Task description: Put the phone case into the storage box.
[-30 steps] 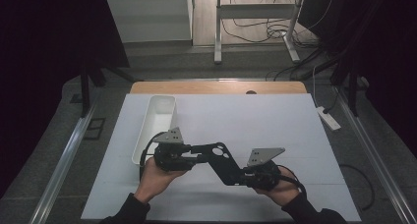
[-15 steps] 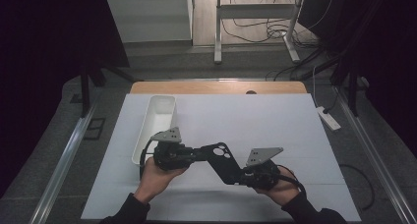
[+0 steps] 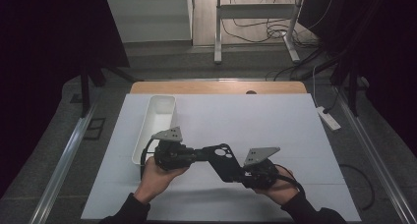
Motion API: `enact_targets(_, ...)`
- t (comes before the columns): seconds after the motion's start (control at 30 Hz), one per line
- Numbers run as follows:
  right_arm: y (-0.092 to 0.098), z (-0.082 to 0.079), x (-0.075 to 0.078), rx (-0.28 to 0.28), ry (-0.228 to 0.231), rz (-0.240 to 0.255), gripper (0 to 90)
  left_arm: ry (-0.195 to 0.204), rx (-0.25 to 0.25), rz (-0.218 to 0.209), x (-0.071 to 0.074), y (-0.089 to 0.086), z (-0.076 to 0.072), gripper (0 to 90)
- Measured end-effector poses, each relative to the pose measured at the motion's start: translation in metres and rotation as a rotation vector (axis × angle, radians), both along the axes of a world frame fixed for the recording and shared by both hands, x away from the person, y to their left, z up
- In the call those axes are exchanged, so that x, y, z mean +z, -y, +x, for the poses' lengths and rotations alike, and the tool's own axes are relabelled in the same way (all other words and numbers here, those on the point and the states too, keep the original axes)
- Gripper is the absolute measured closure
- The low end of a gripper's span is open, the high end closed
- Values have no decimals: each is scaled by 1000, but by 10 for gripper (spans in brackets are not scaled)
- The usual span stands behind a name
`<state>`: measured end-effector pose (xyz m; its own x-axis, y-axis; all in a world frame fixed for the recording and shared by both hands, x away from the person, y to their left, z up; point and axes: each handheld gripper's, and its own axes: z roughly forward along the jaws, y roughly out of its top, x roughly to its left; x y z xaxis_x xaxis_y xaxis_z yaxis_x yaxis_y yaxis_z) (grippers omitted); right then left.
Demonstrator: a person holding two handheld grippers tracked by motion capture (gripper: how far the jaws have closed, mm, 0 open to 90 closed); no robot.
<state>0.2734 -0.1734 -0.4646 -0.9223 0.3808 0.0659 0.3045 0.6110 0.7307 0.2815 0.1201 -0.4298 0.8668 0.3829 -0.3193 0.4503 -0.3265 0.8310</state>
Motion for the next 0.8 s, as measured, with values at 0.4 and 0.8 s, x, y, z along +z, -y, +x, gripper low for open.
enact_targets(0.4,5,0,0,-67,7,-39,457,24,34,70,5,-4,2,831)
enact_targets(0.8,14,-1,3,-117,-11,-64,214,29,76,108,11,-20,7,831)
